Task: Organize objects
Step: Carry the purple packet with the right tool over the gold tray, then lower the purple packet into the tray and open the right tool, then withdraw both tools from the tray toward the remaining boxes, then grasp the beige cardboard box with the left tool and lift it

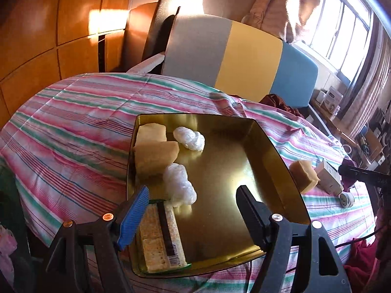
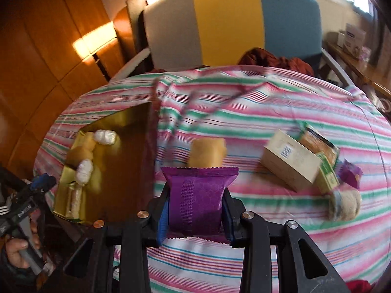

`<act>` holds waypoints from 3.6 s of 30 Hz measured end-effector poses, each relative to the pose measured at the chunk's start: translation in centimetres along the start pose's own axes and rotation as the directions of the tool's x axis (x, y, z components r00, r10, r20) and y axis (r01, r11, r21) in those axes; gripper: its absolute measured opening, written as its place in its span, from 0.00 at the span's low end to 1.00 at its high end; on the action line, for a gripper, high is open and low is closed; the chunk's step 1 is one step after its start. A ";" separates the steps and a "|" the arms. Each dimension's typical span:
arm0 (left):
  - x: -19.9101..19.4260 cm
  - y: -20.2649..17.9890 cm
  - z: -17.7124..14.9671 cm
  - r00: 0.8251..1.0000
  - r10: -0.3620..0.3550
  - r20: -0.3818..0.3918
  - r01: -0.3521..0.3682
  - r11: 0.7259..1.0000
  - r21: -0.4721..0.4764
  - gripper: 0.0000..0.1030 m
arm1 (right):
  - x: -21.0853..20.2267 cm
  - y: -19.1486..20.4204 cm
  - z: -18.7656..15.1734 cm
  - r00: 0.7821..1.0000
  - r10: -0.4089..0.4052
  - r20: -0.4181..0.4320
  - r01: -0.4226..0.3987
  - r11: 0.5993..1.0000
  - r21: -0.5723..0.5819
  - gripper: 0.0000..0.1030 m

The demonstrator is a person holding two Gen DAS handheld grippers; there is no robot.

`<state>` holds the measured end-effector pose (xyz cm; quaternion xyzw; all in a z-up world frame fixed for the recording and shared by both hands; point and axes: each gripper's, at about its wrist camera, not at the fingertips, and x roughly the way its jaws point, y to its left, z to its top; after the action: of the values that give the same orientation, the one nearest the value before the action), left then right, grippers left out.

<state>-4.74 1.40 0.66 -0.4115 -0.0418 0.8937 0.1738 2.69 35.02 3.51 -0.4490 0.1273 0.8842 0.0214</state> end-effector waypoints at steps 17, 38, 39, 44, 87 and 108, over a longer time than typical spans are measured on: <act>1.1 7.8 -1.7 0.998 0.008 -0.064 -0.019 0.983 -0.181 0.70 | 20.2 17.9 6.2 0.953 0.201 -0.229 -0.213 0.977 -0.031 0.37; 1.3 4.5 -2.0 0.995 -0.041 -0.091 0.030 0.992 -0.120 0.70 | 12.1 16.9 3.6 0.976 0.209 -0.065 -0.217 0.961 -0.170 1.00; 1.3 4.1 -2.1 0.995 -0.042 -0.094 0.031 0.993 -0.113 0.70 | 11.5 16.4 3.3 0.979 0.196 -0.055 -0.202 0.964 -0.174 1.00; 1.2 2.3 -2.0 0.993 -0.052 -0.106 0.045 0.996 -0.071 0.70 | 8.5 11.9 1.9 0.990 0.138 -0.010 -0.138 0.979 -0.150 1.00; 23.7 -39.3 2.0 0.805 -0.270 -0.528 0.236 0.963 -0.132 0.81 | -5.0 -29.8 -8.5 0.950 -0.156 0.270 -0.118 0.621 0.775 1.00; 19.8 -40.0 -5.4 0.883 -0.095 -0.459 0.334 0.815 0.474 0.48 | -4.2 -31.0 -9.5 0.963 -0.155 0.221 -0.092 0.583 0.807 1.00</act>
<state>-1.57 45.32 -8.43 -0.5179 0.2020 0.7345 0.3893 17.39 62.95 -4.85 -0.2680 0.5046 0.7796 0.2566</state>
